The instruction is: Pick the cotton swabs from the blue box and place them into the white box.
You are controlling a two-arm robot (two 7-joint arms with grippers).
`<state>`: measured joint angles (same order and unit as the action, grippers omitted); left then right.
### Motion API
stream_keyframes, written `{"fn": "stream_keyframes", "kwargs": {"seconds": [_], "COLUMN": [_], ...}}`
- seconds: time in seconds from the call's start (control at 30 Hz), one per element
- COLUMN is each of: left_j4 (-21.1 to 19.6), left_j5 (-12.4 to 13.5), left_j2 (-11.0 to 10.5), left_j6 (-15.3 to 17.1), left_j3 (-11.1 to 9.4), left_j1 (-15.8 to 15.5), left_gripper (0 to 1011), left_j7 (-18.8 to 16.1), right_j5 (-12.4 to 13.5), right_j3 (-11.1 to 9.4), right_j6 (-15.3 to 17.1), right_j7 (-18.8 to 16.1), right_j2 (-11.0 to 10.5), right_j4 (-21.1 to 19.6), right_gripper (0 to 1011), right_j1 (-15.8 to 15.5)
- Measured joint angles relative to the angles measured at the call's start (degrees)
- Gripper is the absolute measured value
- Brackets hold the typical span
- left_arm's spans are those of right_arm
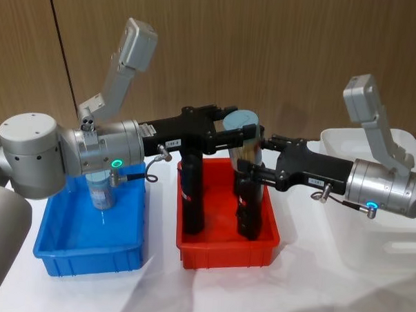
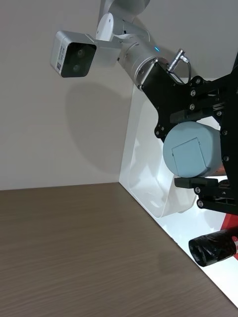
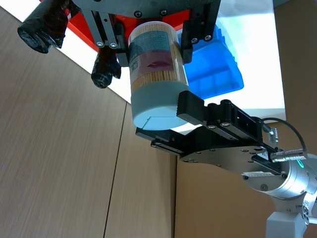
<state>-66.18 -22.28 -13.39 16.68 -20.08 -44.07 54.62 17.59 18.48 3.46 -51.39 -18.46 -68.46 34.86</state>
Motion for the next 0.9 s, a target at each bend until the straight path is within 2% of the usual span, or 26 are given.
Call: {"fn": "stream_keyframes", "kwargs": {"seconds": [0.13,0.17,0.2,0.53,0.9], "left_j4": [0.0,0.0,0.0,0.0,0.0], "left_j5": [0.0,0.0,0.0,0.0,0.0], "left_j2": [0.0,0.0,0.0,0.0,0.0], "left_j6": [0.0,0.0,0.0,0.0,0.0], "left_j3": [0.0,0.0,0.0,0.0,0.0], "left_j1": [0.0,0.0,0.0,0.0,0.0], "left_gripper": [682,730,730,1003,1004], "left_j7": [0.0,0.0,0.0,0.1,0.1], "right_j5": [0.1,0.2,0.2,0.6,1.1], "right_j3": [0.1,0.1,0.1,0.4,0.6], "right_j6": [-0.1,-0.1,-0.1,-0.2,-0.1], "right_j7": [0.1,0.2,0.2,0.3,0.7], "right_j2": [0.0,0.0,0.0,-0.2,-0.4], "right_j4": [0.1,0.1,0.1,0.2,0.0], "right_gripper": [629,629,629,629,629], "right_j1": [0.1,0.1,0.1,0.3,0.2]}}
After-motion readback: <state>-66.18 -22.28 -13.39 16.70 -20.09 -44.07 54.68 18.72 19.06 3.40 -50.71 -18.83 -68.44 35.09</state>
